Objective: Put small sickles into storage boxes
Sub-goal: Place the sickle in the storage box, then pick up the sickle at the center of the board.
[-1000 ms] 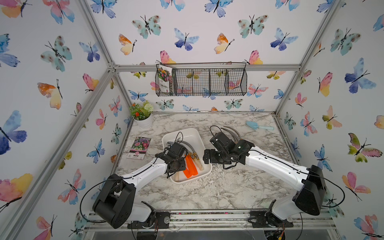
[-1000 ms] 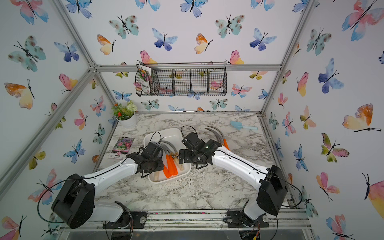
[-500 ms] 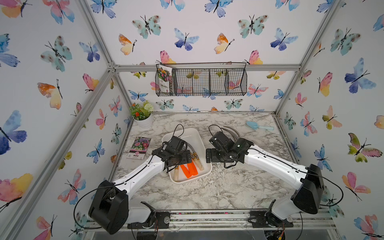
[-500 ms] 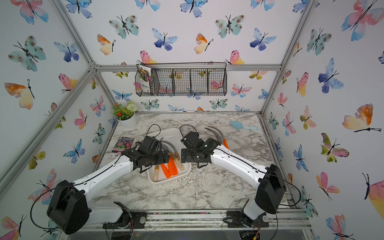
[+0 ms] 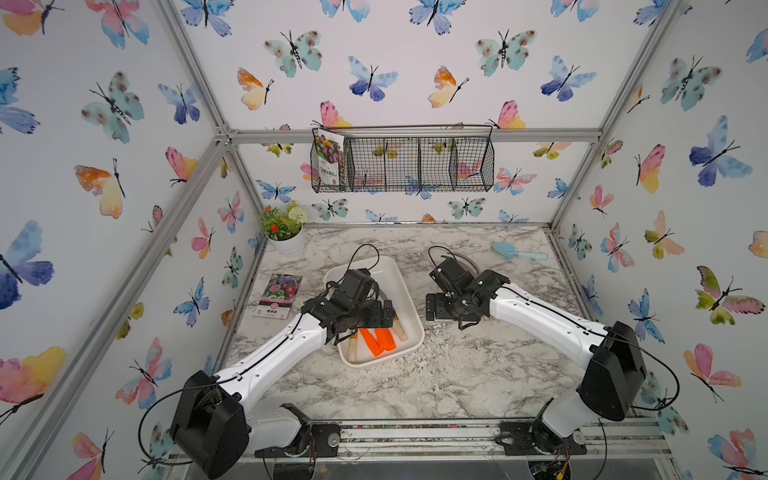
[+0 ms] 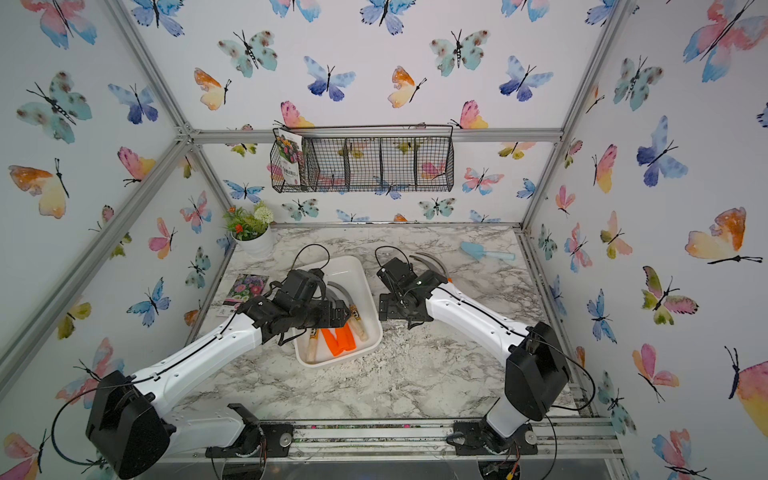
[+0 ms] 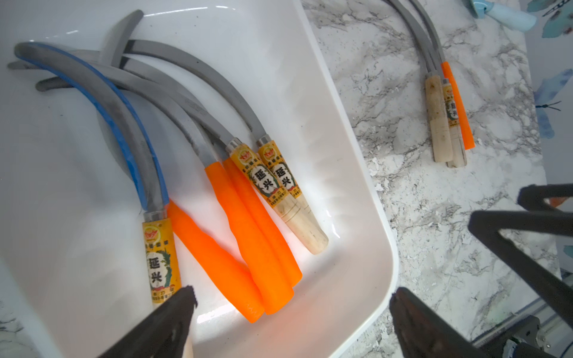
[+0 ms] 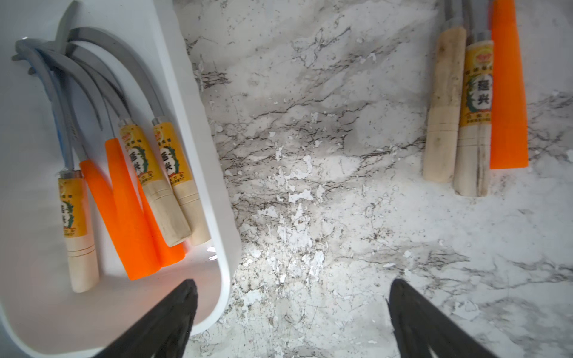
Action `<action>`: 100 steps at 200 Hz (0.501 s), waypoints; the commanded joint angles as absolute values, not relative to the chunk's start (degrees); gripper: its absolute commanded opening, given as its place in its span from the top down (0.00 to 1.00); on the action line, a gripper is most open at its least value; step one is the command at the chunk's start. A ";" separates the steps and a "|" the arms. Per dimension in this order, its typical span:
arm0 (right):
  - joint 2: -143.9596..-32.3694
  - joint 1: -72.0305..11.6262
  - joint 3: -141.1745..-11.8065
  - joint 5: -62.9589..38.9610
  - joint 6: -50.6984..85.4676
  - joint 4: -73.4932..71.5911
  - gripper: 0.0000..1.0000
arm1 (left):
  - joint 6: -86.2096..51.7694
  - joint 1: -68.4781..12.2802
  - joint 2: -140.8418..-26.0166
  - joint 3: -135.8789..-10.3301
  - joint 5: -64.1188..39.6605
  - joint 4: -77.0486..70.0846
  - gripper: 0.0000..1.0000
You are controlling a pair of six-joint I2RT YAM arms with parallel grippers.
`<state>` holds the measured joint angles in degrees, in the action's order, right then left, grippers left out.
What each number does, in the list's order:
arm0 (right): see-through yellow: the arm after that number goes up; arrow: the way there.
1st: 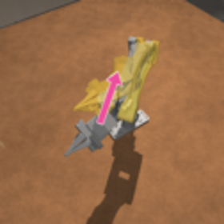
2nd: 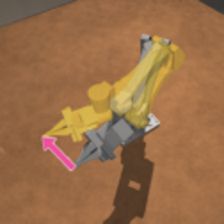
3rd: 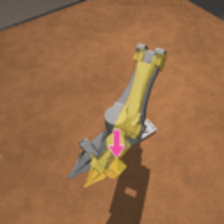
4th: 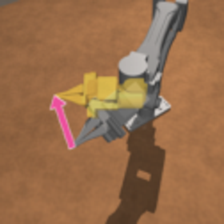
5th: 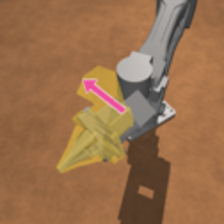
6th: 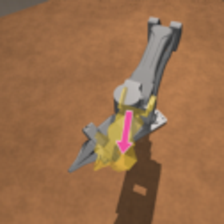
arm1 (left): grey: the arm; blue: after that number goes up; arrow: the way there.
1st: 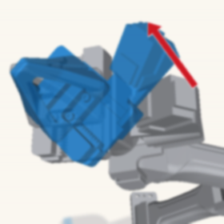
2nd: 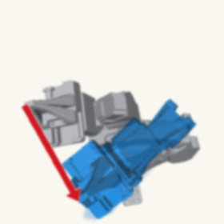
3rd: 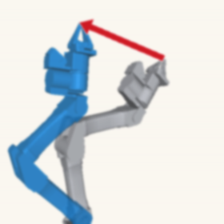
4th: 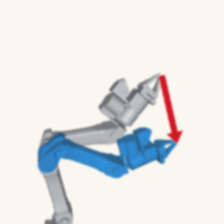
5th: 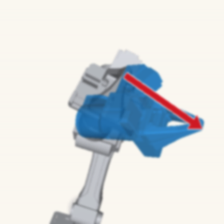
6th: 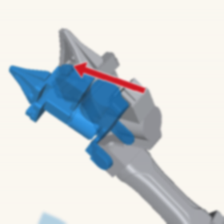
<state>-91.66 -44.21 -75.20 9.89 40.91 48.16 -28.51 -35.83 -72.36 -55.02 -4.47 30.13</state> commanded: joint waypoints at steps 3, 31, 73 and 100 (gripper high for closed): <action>-92.72 -41.80 -73.55 11.34 38.73 48.35 0.02 | -26.34 -36.80 -70.50 -54.94 -7.36 27.73 0.02; -93.46 -39.08 -72.18 11.51 37.29 46.96 0.02 | -25.09 -38.98 -69.79 -55.36 -7.40 25.92 0.02; -95.64 -36.27 -71.04 12.08 35.47 45.08 0.02 | -23.49 -42.56 -71.05 -56.91 -7.07 25.05 0.02; -97.06 -34.71 -70.34 12.31 34.38 43.48 0.02 | -23.02 -44.23 -72.22 -57.92 -7.21 24.74 0.02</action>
<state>-95.66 -35.86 -71.40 10.85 36.23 45.19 -24.71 -42.98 -71.26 -56.05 -6.35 25.98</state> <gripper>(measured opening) 0.982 0.984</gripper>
